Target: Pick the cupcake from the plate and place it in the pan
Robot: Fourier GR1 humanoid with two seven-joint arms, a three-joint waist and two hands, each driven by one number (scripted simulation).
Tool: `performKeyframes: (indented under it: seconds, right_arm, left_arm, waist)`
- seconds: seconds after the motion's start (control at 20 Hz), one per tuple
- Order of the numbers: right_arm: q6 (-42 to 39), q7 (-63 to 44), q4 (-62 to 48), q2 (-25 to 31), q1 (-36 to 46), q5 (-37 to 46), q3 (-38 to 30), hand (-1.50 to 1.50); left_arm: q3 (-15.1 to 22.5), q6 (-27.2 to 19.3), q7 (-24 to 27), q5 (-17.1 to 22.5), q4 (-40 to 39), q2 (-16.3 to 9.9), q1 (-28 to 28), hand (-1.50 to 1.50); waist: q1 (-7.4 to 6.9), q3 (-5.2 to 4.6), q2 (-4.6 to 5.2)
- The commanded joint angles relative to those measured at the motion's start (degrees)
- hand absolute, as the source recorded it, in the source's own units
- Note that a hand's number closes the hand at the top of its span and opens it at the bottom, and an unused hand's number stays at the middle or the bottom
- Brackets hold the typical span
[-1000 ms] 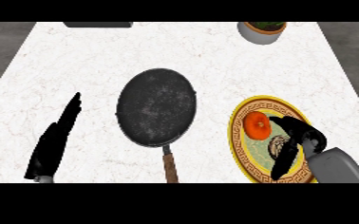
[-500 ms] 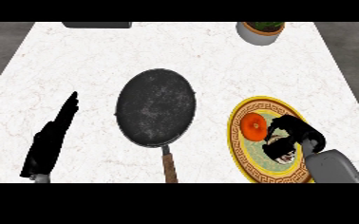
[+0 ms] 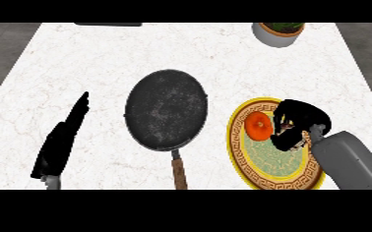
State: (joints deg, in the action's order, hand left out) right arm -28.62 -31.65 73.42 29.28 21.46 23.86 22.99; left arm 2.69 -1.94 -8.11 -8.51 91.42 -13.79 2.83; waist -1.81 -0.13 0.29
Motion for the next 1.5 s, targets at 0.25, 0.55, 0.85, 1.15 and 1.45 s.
performKeyframes:
  seconds: [0.25,0.55,0.85,1.15,1.45]
  right_arm:
    - [18.27,17.71,1.57,2.62,8.05,12.42,-0.75,1.5]
    - [30.9,25.18,5.76,-2.07,12.22,16.6,-1.32,1.5]
    - [30.61,25.92,1.81,-11.29,18.88,16.0,-1.87,1.5]
    - [25.58,24.94,-8.31,-20.49,29.27,13.48,-3.77,1.5]
    - [33.66,22.51,-22.98,-29.04,34.23,9.21,-0.61,1.5]
  left_arm:
    - [-0.31,-0.67,2.08,-0.67,-0.8,0.59,1.89,0.0]
    - [-1.31,0.15,1.58,0.03,0.39,-0.32,2.52,0.0]
    - [-1.51,1.24,3.66,0.34,-0.26,0.23,3.8,0.0]
    - [-3.05,1.99,-0.2,0.2,-0.07,-0.89,-0.26,0.0]
    - [1.16,0.16,0.24,-2.78,-0.3,2.92,0.14,0.0]
  waist:
    - [0.68,0.24,-0.12]
    - [0.48,0.19,-0.21]
    - [0.53,0.11,-0.16]
    - [0.59,0.11,-0.09]
    - [-0.51,0.11,0.22]
